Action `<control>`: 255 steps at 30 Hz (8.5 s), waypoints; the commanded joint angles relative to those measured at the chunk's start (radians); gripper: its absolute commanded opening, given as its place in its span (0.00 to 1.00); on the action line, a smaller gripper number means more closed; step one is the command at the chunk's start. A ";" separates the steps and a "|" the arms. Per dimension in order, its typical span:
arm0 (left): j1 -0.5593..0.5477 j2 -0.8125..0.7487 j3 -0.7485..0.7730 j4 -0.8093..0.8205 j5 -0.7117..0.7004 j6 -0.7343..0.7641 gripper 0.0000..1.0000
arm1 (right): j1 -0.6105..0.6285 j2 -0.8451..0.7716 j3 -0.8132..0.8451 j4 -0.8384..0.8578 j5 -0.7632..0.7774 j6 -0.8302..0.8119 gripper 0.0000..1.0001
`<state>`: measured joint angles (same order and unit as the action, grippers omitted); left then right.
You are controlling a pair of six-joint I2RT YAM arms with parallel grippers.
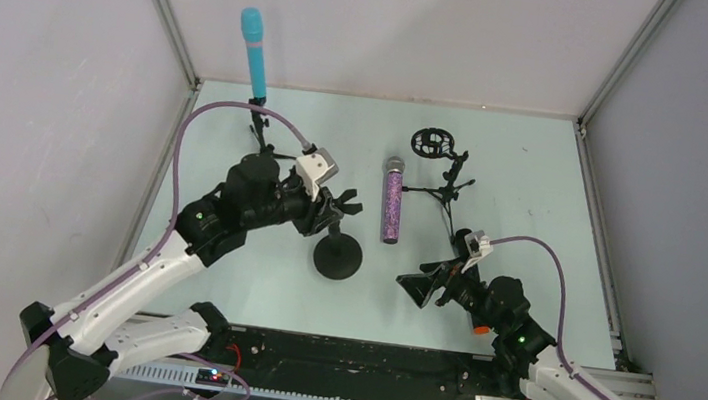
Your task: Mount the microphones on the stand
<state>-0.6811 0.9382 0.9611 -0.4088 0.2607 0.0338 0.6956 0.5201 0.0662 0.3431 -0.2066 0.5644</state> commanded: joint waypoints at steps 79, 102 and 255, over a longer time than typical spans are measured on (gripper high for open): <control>0.302 -0.418 -0.529 0.361 0.087 -0.484 1.00 | -0.257 0.275 0.755 -0.448 -0.027 -0.339 0.99; 0.298 -0.488 -0.491 0.209 0.260 -0.506 1.00 | -0.531 0.787 0.908 -0.421 -0.155 -0.426 0.99; 0.286 -0.619 -0.446 0.052 0.201 -0.353 1.00 | 0.027 0.689 0.796 -0.132 -0.504 -0.456 0.87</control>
<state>-0.3904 0.3264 0.5190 -0.3622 0.4732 -0.3389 0.7235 1.2449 0.8654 0.1600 -0.7414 0.1070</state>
